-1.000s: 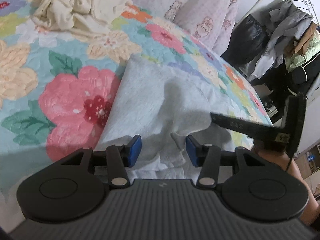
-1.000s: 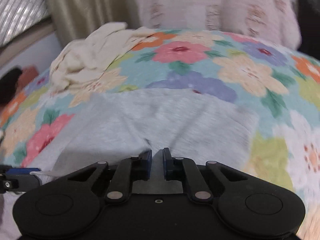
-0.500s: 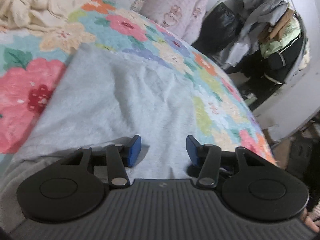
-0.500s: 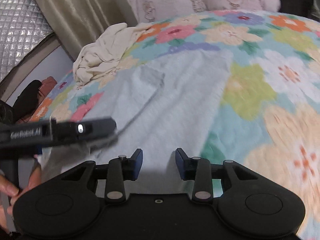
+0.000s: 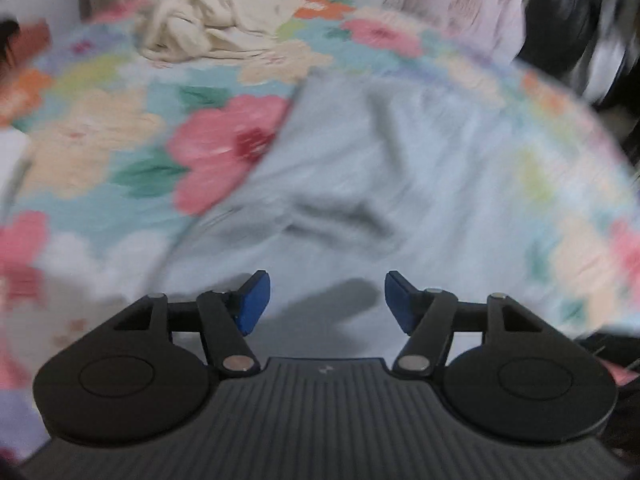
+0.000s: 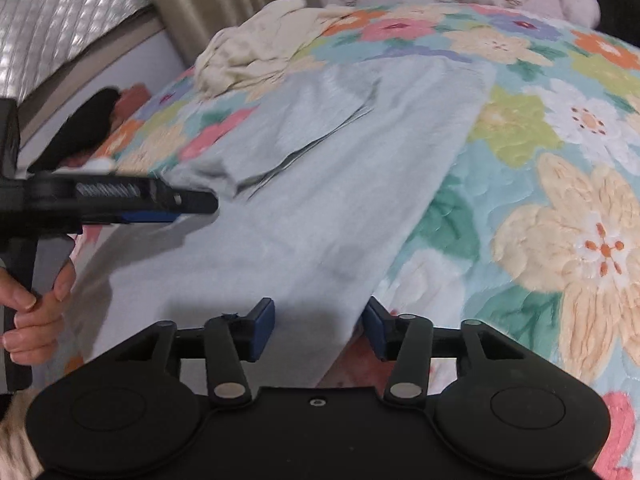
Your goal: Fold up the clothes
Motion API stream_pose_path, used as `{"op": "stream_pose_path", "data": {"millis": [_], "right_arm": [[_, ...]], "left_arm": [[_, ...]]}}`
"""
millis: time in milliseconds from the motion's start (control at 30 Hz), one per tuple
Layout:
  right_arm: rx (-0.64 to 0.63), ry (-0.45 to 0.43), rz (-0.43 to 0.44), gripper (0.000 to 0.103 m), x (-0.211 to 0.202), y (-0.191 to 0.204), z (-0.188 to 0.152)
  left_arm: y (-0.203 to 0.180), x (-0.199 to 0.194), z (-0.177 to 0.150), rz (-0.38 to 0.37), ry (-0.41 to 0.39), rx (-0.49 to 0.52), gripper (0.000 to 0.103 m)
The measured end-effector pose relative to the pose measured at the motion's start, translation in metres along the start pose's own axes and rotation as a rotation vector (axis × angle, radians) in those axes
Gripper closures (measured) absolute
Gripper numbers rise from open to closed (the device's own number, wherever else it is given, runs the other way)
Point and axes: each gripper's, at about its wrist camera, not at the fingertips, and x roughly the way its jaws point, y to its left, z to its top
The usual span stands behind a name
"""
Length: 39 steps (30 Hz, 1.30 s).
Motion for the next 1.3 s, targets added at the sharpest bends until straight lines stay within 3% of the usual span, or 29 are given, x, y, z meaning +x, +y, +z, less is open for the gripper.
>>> {"op": "stream_pose_path", "data": {"millis": [100,233,400,567,700,833,1000,1167,1300], "right_arm": [[-0.004,0.01,0.005,0.044,-0.001,0.006,-0.008],[0.024,0.019,0.01,0.044,-0.008,0.002,-0.016],[0.084,0.033,0.045,0.044,-0.023,-0.008,-0.023],[0.135,0.13,0.168,0.041,-0.019,-0.005,-0.041],[0.087,0.162,0.187,0.039,-0.015,0.005,-0.05],[0.112,0.164,0.205,0.038,-0.019,0.001,-0.047],[0.092,0.18,0.217,0.038,-0.03,-0.002,-0.048],[0.027,0.267,0.327,0.037,-0.033,0.01,-0.058],[0.038,0.286,0.368,0.037,-0.013,0.018,-0.063]], "left_arm": [[0.012,0.0,-0.01,0.051,0.032,-0.026,0.033],[0.035,-0.007,-0.004,0.008,0.068,-0.113,0.033],[0.052,-0.02,-0.004,-0.006,0.169,-0.043,0.03],[0.085,-0.025,-0.021,-0.002,0.264,-0.022,0.026],[0.109,-0.029,-0.038,-0.085,0.304,-0.038,0.026],[0.123,-0.038,-0.046,-0.158,0.298,-0.082,0.026],[0.125,-0.042,-0.047,-0.189,0.296,-0.088,0.028],[0.121,-0.038,-0.045,-0.202,0.305,-0.075,0.028],[0.121,-0.032,-0.046,-0.218,0.299,-0.072,0.028]]}}
